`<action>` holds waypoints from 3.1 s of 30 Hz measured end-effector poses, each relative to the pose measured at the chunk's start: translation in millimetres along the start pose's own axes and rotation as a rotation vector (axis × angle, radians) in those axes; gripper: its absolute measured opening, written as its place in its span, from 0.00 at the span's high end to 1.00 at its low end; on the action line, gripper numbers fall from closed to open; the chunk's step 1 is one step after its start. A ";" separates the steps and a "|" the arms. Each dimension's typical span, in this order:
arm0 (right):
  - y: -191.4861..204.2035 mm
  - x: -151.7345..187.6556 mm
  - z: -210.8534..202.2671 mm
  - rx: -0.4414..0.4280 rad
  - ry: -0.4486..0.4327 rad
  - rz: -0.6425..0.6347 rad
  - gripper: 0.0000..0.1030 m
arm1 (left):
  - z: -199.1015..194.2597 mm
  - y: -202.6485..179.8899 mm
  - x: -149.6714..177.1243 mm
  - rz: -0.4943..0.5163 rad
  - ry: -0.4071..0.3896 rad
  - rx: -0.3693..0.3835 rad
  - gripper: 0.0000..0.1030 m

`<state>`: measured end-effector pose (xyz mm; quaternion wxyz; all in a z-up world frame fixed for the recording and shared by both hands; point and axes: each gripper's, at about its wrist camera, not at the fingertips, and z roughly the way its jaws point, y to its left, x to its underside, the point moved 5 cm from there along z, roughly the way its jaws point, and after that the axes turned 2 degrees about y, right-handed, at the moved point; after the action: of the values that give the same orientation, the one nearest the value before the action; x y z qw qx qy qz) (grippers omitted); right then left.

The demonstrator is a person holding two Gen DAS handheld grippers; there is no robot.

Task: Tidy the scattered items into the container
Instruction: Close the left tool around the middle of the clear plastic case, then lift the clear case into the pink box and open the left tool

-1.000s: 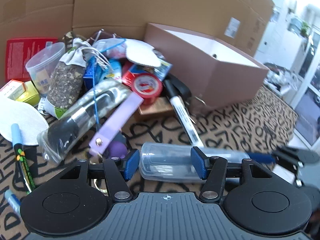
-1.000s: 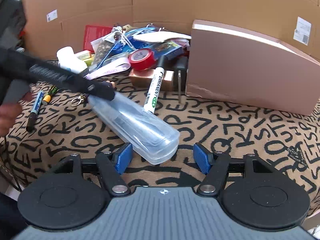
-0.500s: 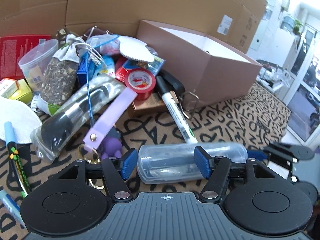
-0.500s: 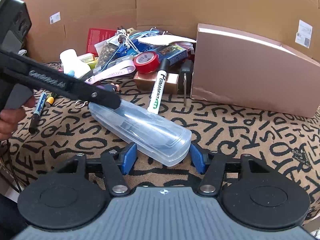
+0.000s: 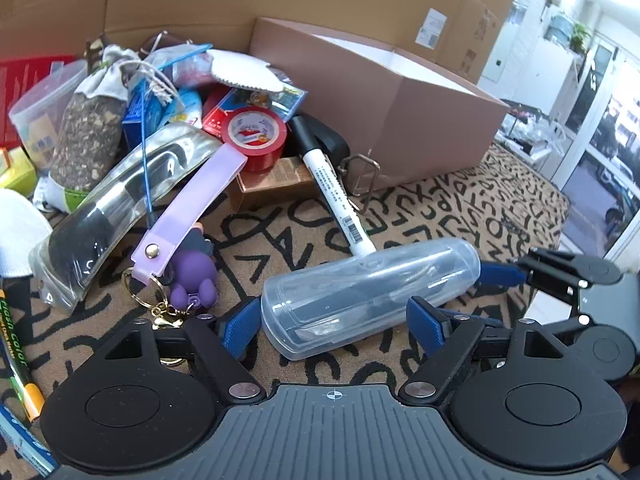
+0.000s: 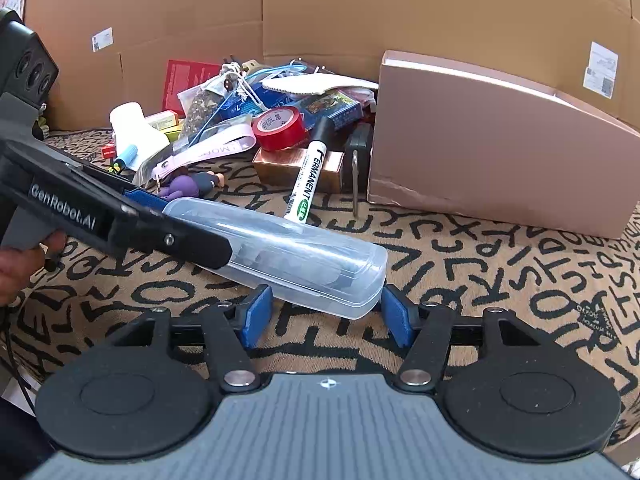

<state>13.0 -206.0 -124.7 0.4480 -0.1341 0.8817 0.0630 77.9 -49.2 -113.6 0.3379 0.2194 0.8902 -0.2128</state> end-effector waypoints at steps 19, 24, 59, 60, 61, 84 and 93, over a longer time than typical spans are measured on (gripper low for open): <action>-5.5 -4.2 4.2 0.009 -0.036 -0.101 0.31 | 4.3 -3.2 -3.2 0.021 0.003 -0.048 0.25; -14.2 -6.2 12.8 -0.052 -0.072 -0.121 0.27 | 7.0 -5.0 -3.6 0.041 0.000 -0.048 0.21; -61.8 -123.9 -36.0 0.145 -0.326 -0.207 0.26 | -15.2 -60.5 -150.0 0.247 -0.191 -0.117 0.27; -68.3 -127.9 -34.1 0.159 -0.327 -0.204 0.26 | -9.7 -64.0 -157.9 0.259 -0.190 -0.118 0.27; -75.1 -131.4 -31.9 0.173 -0.328 -0.201 0.26 | -3.5 -67.7 -165.6 0.273 -0.189 -0.121 0.27; -172.0 -133.7 32.5 0.281 -0.266 -0.075 0.12 | 114.6 -78.9 -222.0 0.221 -0.056 -0.073 0.03; -165.5 -127.1 19.8 0.288 -0.287 -0.088 0.10 | 90.6 -62.5 -221.6 0.139 -0.115 -0.077 0.00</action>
<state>148.3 -336.8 -32.3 0.5859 -0.0966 0.8020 -0.0649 240.2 -202.5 -6.9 0.4108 0.2551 0.8593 -0.1667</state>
